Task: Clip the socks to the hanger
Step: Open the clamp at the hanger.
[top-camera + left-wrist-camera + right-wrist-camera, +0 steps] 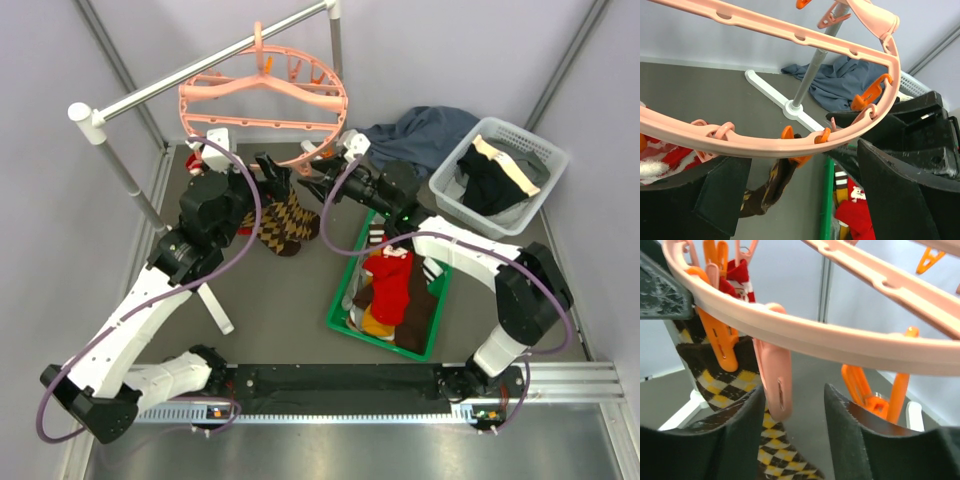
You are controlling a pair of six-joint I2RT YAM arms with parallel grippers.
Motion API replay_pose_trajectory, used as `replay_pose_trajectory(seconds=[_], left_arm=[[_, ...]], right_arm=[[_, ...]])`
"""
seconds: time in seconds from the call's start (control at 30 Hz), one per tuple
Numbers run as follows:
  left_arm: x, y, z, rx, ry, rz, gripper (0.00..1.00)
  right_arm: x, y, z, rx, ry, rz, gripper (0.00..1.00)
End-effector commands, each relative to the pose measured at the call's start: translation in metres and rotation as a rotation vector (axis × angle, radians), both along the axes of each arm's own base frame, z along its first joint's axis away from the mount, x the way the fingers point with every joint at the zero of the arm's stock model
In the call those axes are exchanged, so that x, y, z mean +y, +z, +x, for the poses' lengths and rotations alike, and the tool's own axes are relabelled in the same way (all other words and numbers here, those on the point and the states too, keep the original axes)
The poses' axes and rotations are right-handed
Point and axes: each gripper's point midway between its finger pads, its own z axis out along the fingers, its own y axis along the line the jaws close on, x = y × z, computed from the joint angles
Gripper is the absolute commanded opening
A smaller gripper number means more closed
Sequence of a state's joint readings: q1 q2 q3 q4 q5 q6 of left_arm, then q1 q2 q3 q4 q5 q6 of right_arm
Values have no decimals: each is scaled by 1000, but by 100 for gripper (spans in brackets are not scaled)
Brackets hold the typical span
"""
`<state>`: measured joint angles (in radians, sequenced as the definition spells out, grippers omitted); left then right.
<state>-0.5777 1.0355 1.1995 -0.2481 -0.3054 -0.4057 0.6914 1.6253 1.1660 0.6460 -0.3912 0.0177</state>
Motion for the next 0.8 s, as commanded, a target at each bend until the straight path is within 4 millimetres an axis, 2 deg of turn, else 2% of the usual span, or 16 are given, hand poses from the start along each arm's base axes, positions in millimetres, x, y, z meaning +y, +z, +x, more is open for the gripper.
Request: replay_pose_trajectory(seconds=[0.0, 0.03, 0.1, 0.13, 0.2, 0.23, 0.27, 0.5, 0.63, 0.77], left_arm=[[5, 42, -9, -98, -15, -41, 89], [3, 43, -11, -98, -24, -46, 89], [3, 47, -14, -98, -36, -54, 89], [-1, 47, -16, -93, -57, -56, 89], [-2, 51, -21, -88, -77, -61, 89], [-4, 54, -24, -90, -97, -65, 90], [-5, 57, -28, -93, -111, -70, 90], [-9, 76, -54, -87, -210, -81, 91], [-13, 77, -62, -77, -253, -92, 91], [-26, 76, -68, -60, -332, -106, 90]], right_arm=[[3, 46, -10, -99, 56, 74, 39], [3, 48, -13, -98, 71, 76, 29], [3, 47, -17, -82, 82, 75, 19], [3, 51, -22, -86, 89, 78, 11], [3, 49, -27, -77, 87, 58, 5], [2, 55, -30, -87, 76, 57, 1], [7, 54, -38, -88, 87, 48, 1], [10, 63, -59, -63, 80, 62, 0], [17, 65, -68, -37, 86, 50, 0], [24, 69, -76, -24, 108, 44, 0]])
